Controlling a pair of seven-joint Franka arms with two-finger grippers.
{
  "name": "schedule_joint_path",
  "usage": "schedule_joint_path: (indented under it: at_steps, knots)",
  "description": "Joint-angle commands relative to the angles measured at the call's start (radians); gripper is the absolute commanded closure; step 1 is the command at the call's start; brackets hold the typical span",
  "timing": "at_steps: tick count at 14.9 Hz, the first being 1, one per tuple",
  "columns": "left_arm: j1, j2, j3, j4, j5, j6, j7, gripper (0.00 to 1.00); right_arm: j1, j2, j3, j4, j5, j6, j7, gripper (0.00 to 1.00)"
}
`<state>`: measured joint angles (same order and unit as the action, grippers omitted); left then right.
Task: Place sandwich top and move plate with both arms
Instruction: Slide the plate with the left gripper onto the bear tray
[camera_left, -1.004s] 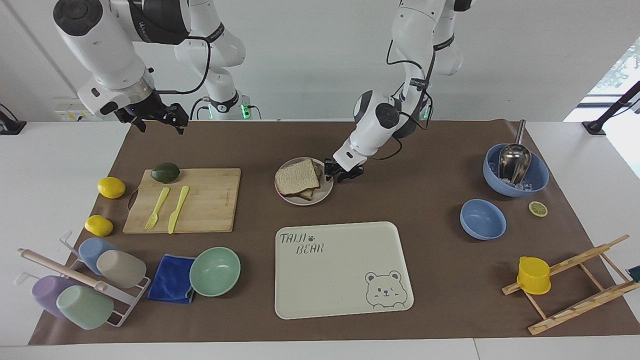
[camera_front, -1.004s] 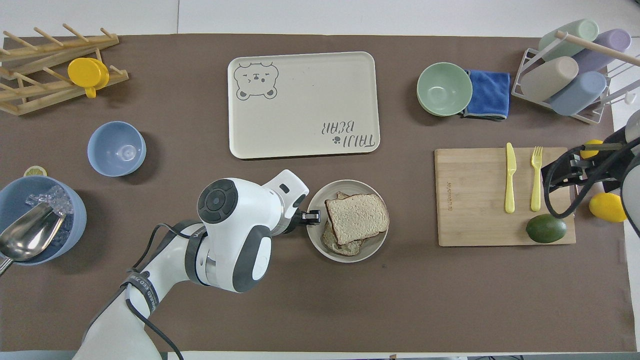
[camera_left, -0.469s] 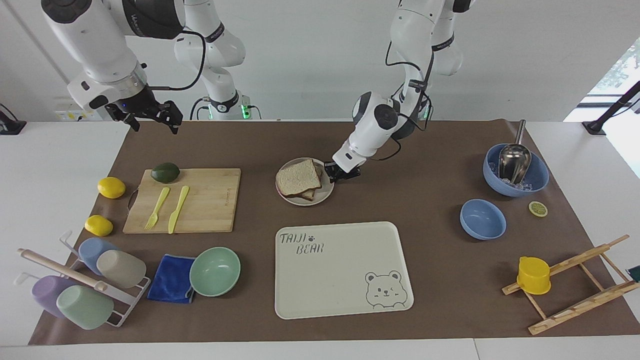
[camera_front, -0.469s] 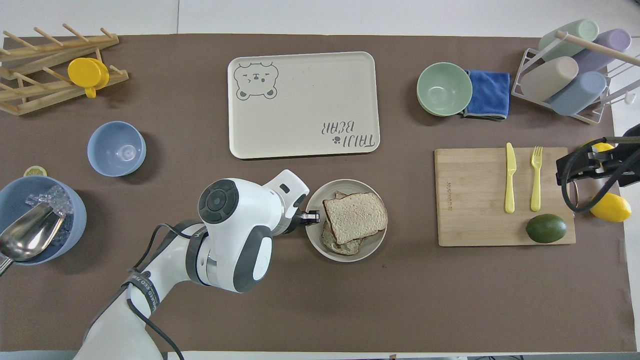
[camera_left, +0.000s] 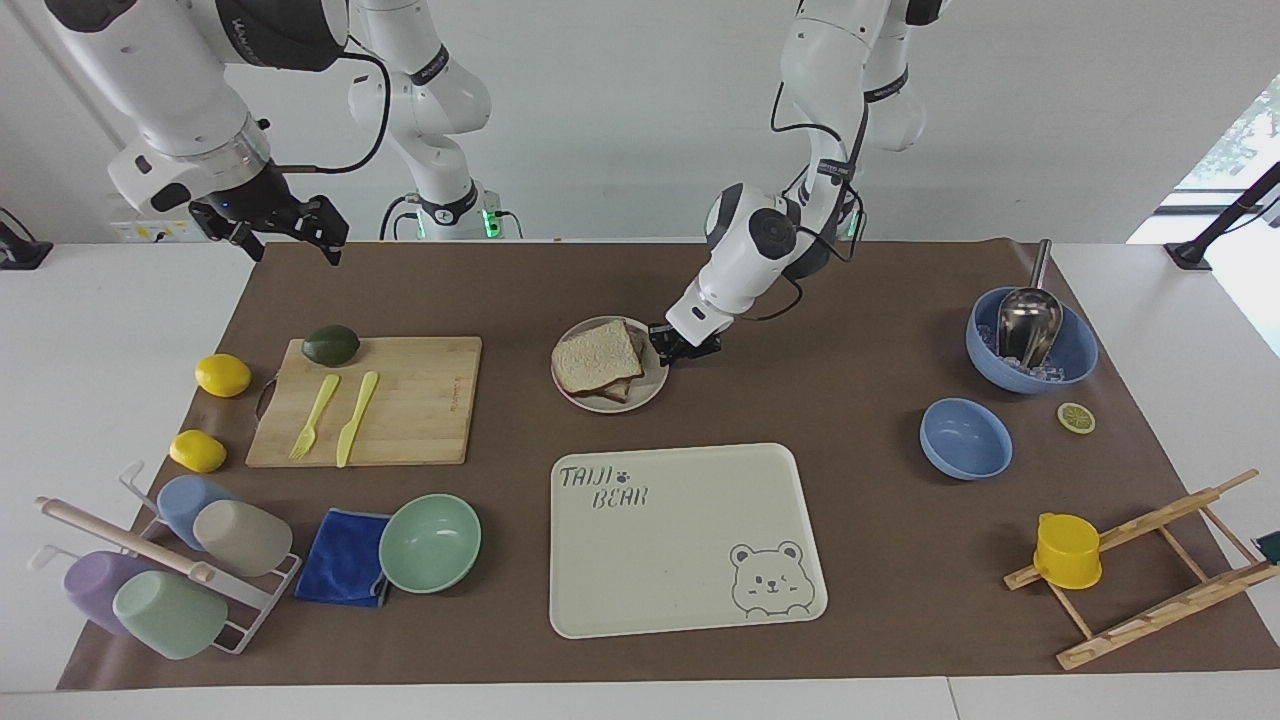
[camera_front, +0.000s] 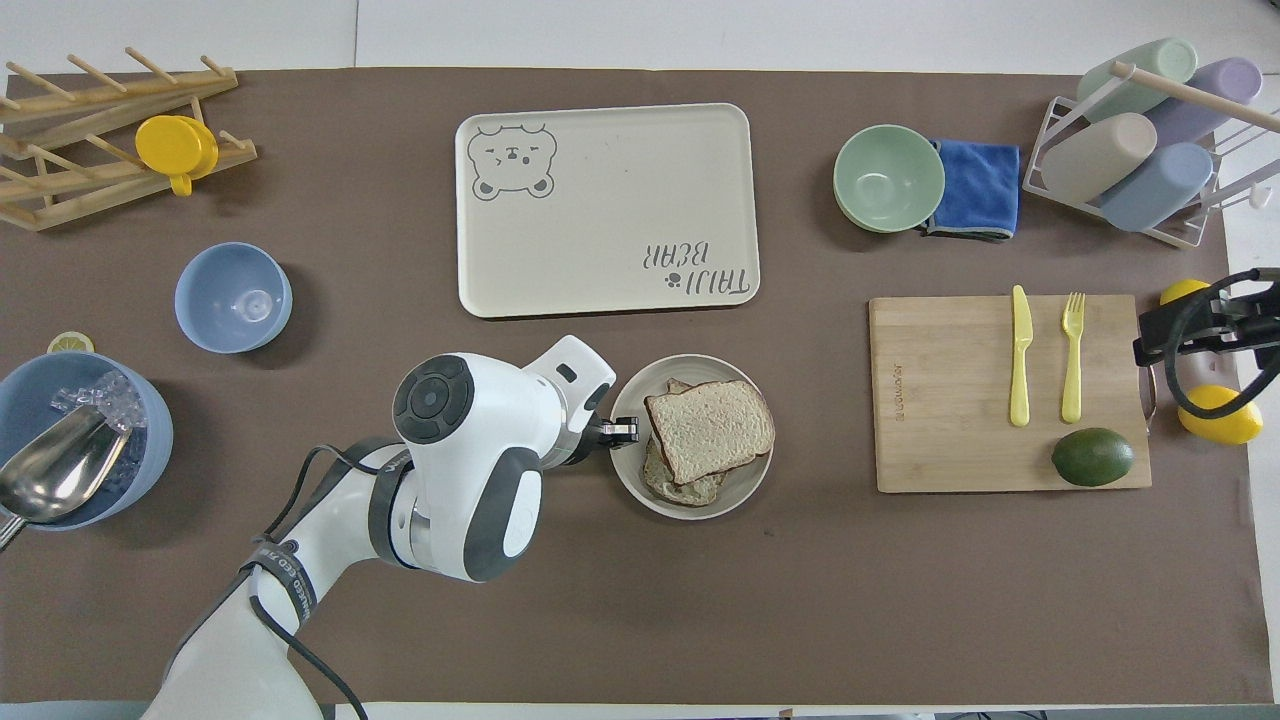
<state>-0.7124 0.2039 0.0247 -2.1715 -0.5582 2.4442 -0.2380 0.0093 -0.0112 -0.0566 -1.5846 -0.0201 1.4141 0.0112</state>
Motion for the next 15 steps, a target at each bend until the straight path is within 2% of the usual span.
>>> schedule_joint_path:
  at_steps: [1,4,8,10,13,15]
  knots:
    - [0.048,-0.029,0.015,0.071,-0.015,-0.120,-0.012,1.00,-0.012,-0.007,-0.005,-0.003,0.029,0.003,-0.016,0.00]
    - [0.132,-0.012,0.018,0.209,-0.014,-0.249,-0.017,1.00,-0.015,-0.009,0.003,-0.009,0.029,-0.001,-0.019,0.00]
    - [0.215,0.061,0.020,0.379,-0.003,-0.301,-0.034,1.00,-0.011,-0.013,0.003,-0.011,0.029,-0.003,-0.019,0.00]
    - [0.255,0.141,0.020,0.496,-0.002,-0.332,-0.034,1.00,-0.012,-0.015,0.003,-0.011,0.029,-0.003,-0.019,0.00]
    - [0.257,0.300,0.041,0.681,-0.005,-0.372,-0.047,1.00,-0.012,-0.013,0.003,-0.011,0.031,-0.003,-0.019,0.00]
    - [0.260,0.362,0.049,0.723,-0.002,-0.357,-0.052,1.00,-0.011,-0.013,0.003,-0.011,0.031,-0.001,-0.019,0.00]
